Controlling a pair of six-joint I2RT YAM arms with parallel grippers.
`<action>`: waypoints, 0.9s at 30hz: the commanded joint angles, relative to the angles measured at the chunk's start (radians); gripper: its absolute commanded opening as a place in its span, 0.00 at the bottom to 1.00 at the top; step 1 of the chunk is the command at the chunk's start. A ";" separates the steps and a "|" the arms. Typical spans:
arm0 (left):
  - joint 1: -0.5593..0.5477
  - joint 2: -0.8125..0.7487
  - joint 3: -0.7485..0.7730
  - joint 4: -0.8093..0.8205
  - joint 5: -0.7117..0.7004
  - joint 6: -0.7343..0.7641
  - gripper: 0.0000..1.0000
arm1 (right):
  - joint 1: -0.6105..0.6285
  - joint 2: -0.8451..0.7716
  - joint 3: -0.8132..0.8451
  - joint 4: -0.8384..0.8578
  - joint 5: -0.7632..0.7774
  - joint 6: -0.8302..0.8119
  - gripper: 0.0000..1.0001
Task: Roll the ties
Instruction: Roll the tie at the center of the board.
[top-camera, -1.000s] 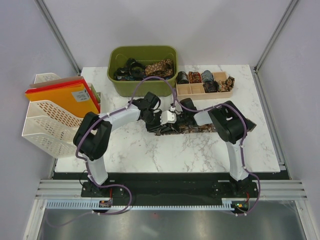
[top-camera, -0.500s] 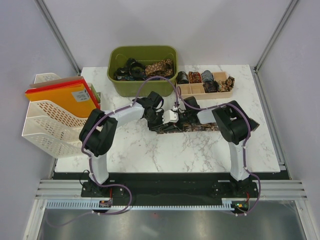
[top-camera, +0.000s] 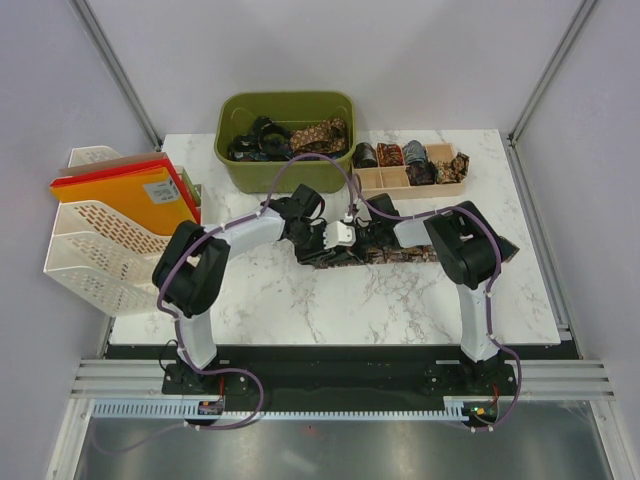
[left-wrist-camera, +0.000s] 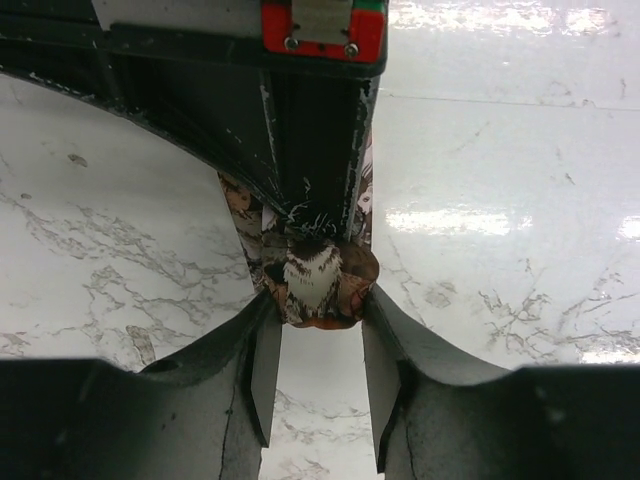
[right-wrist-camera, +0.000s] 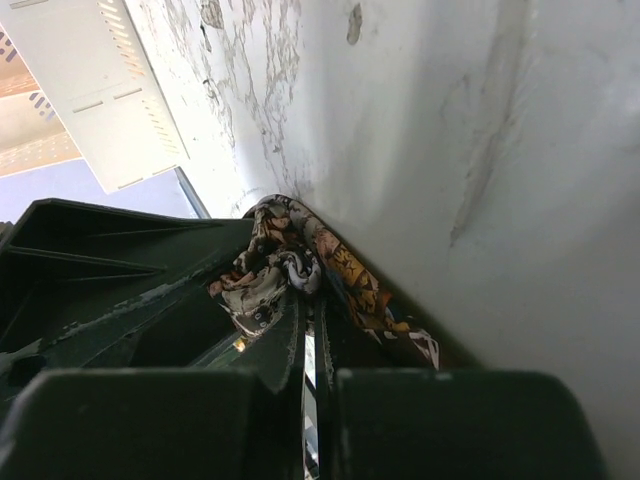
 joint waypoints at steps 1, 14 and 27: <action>-0.010 -0.065 -0.015 0.027 0.172 -0.008 0.45 | 0.018 0.041 0.001 -0.029 0.070 -0.024 0.00; -0.042 0.039 0.037 0.096 0.204 0.028 0.47 | 0.020 0.054 -0.003 0.035 0.021 0.012 0.00; -0.052 0.005 -0.016 -0.010 0.089 0.022 0.35 | 0.064 0.052 -0.003 0.185 -0.059 0.107 0.00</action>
